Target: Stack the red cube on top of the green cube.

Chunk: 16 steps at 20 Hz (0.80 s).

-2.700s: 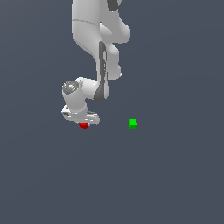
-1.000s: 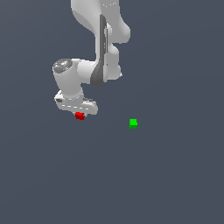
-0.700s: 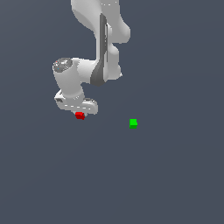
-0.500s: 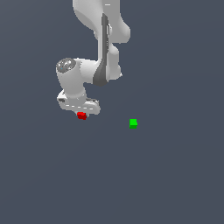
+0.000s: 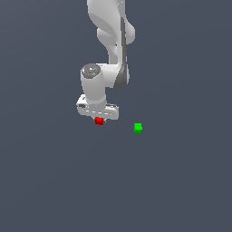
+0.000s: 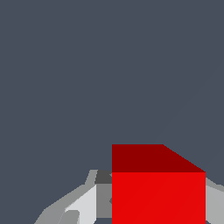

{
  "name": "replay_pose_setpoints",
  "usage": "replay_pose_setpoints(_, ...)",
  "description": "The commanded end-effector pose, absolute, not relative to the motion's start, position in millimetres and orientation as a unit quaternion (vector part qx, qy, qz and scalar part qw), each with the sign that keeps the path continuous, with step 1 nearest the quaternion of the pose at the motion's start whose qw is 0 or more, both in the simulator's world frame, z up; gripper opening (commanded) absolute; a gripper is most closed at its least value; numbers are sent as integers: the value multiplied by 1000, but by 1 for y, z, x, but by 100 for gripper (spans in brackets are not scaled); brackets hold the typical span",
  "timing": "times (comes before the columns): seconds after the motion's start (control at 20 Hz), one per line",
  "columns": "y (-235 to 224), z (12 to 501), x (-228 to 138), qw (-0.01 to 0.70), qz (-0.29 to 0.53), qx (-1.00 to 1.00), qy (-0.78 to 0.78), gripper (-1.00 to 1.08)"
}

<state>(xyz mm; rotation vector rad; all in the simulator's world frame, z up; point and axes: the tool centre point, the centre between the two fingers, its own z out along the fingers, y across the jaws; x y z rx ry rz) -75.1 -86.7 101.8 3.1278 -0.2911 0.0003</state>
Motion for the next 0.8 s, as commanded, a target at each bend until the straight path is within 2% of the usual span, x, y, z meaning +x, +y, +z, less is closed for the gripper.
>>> replay_pose_setpoints(0.0,-58,97,-76,0,0,996,-92,-100)
replay_pose_setpoints(0.4,40,79,-76,0,0,996,-92,-100)
replay_pose_setpoints(0.75,99,69,-74,0,0,996,-92,-100)
